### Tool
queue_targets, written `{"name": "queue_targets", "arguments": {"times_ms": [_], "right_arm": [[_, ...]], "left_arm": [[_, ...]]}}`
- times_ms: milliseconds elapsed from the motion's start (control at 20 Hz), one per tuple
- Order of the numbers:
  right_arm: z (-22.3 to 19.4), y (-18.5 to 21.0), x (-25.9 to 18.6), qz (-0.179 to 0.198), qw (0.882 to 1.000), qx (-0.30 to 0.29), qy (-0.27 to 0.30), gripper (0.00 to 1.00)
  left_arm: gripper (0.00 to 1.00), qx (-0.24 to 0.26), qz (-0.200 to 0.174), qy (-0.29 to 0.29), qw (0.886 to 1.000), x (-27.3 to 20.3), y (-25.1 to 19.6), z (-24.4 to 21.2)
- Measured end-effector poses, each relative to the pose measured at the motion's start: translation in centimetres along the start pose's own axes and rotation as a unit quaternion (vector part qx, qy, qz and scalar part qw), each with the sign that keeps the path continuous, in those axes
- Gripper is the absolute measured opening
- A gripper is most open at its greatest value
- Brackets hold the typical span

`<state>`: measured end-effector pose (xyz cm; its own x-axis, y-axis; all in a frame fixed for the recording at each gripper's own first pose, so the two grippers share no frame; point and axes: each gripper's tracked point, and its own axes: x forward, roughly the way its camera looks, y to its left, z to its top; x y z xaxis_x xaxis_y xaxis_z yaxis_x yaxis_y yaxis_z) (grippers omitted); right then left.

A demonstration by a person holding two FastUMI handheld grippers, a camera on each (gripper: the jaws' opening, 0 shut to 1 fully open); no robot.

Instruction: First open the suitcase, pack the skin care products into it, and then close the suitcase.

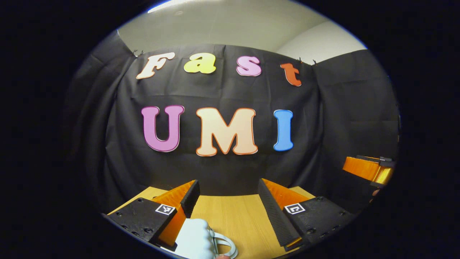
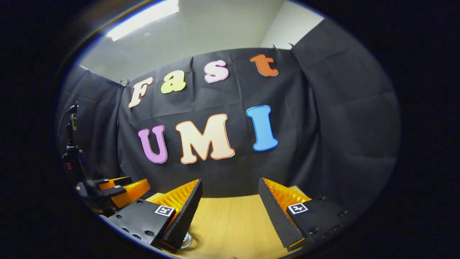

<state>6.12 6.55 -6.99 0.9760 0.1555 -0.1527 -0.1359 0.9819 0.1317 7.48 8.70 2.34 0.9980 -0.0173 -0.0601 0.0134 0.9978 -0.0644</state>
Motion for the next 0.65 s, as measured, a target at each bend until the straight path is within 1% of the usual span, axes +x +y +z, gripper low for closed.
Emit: {"name": "queue_targets", "arguments": {"times_ms": [50,100,150,200,250,450,650], "right_arm": [[0.6,0.4,-0.2,0.002,1.0,-0.004,-0.011,0.98],[1.4,0.7,-0.8,0.004,1.0,-0.007,-0.02,0.98],[1.8,1.1,-1.2,0.006,1.0,-0.013,-0.026,0.96],[1.9,1.4,-1.3,0.008,0.999,-0.02,-0.028,0.96],[1.8,1.7,-1.4,0.011,0.999,-0.025,-0.028,0.98],[2.4,2.1,-1.9,0.012,0.999,-0.034,-0.035,0.98],[2.8,2.3,-2.3,0.01,0.999,-0.037,-0.038,0.96]], "left_arm": [[0.94,0.004,-0.003,-0.009,1.0,-0.3,-0.2,0.8],[0.94,0.007,-0.005,-0.018,1.0,-1.0,-1.3,1.8],[0.94,0.008,-0.007,-0.023,1.0,-1.3,-1.9,2.4],[0.94,0.008,-0.009,-0.025,1.0,-1.4,-2.2,2.6],[0.94,0.008,-0.011,-0.026,1.0,-1.6,-2.3,2.7],[0.94,0.004,-0.015,-0.025,1.0,-1.6,-2.3,2.4],[0.94,0.0,-0.014,-0.022,1.0,-1.8,-2.1,2.2]]}}
